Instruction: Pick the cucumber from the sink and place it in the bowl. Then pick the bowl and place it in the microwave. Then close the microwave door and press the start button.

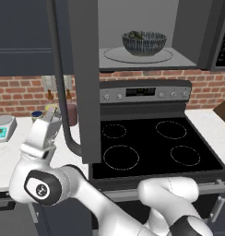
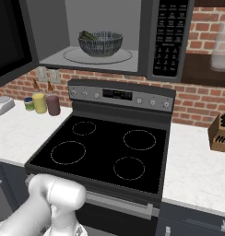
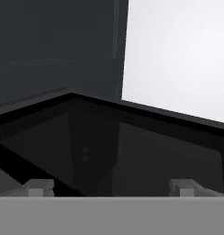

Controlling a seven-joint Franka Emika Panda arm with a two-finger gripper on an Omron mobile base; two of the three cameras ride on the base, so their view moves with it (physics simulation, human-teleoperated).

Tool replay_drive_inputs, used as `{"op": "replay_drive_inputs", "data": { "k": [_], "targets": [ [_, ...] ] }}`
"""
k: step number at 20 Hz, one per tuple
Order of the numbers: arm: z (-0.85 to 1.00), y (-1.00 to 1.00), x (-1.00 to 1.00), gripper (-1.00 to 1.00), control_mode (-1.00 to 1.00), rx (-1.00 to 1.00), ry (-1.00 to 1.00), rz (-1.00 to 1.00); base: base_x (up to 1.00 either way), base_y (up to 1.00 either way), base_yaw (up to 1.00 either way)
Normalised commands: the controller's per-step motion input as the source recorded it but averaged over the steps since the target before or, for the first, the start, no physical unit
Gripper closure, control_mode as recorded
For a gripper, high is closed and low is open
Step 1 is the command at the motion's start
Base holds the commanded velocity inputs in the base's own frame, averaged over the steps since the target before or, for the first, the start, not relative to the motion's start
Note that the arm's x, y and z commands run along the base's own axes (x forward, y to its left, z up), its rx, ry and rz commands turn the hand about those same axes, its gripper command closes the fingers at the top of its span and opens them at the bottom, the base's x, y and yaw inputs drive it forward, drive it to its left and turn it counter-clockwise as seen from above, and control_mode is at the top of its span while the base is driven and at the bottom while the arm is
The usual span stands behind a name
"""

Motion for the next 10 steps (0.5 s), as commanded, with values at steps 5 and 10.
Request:
{"op": "replay_drive_inputs", "data": {
  "k": [5,10],
  "targets": [
    [0.50,-0.51,-0.07,-1.00,-1.00,0.03,0.00,-0.02,0.00,0.00,0.00],
    [0.25,-0.82,-0.05,-1.00,-1.00,0.06,0.00,0.00,0.00,0.00,0.00]
  ]
}}
